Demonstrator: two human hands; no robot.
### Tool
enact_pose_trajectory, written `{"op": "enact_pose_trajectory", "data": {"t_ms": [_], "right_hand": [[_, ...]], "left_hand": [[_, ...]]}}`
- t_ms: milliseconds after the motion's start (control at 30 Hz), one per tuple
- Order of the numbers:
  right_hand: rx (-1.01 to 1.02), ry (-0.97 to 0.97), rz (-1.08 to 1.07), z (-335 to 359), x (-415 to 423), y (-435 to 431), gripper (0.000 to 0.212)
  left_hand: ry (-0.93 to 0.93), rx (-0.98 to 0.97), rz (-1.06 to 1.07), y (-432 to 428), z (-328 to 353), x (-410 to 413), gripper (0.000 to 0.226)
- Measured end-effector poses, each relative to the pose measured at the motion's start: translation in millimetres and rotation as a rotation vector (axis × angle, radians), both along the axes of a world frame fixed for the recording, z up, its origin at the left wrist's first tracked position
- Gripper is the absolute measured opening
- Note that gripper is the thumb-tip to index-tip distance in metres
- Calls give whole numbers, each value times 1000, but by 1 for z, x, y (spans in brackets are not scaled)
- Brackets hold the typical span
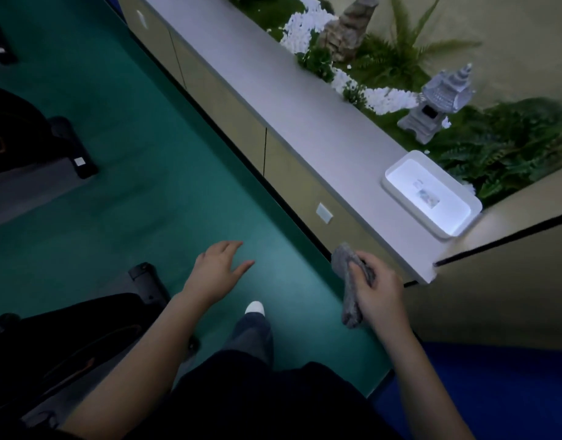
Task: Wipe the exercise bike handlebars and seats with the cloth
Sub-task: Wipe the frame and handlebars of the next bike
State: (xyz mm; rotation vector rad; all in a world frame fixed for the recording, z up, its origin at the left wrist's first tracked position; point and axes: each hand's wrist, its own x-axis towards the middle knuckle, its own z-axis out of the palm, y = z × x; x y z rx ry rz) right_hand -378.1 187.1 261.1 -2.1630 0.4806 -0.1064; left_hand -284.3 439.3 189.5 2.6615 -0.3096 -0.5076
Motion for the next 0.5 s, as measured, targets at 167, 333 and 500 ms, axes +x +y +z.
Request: {"op": "enact_pose_trajectory", "data": {"t_ms": [167,333,500], "right_hand": [[-55,-54,65,19,87,21,18],[-27,-50,185,32,163,51,19],[-32,-26,331,30,233,83,21]], "left_hand": [[-74,-99,20,10,28,83,58],[-157,-158,129,42,51,126,57],[-107,-123,286,81,47,145,59]]}}
